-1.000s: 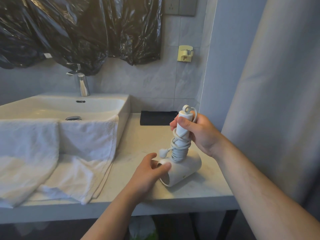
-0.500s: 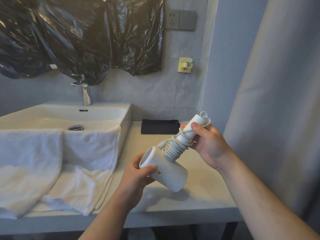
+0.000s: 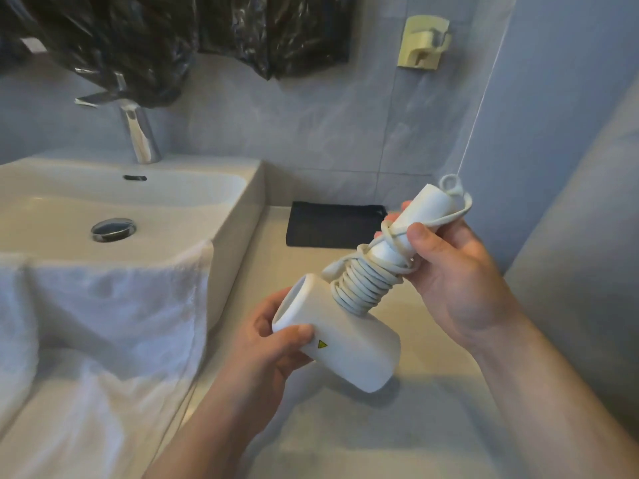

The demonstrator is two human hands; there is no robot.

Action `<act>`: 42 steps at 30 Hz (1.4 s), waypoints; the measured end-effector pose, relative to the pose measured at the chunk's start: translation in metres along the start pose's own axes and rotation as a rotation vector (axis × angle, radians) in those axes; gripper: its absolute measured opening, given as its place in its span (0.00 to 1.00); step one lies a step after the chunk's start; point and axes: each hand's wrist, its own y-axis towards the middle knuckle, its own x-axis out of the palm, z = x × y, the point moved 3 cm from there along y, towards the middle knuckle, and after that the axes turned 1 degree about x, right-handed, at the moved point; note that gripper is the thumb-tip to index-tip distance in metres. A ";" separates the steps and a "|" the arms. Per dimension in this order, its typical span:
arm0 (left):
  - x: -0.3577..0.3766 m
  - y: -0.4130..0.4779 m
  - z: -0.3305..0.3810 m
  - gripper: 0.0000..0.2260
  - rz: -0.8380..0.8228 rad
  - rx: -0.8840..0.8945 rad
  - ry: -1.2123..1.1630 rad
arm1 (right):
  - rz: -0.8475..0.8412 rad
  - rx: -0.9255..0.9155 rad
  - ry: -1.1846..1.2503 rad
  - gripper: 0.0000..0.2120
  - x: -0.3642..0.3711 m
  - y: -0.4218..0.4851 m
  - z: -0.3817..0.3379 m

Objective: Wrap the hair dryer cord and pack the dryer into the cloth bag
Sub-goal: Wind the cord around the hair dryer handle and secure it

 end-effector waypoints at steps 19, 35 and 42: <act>0.071 0.029 0.171 0.34 0.139 -0.288 -0.045 | 0.108 0.434 0.111 0.13 0.057 0.120 -0.113; 0.011 -0.065 0.304 0.32 0.567 -0.058 -0.083 | -0.394 0.534 0.125 0.15 0.237 0.155 -0.107; -0.054 -0.100 0.328 0.33 0.651 0.019 -0.133 | -0.554 0.623 0.049 0.19 0.326 0.158 -0.079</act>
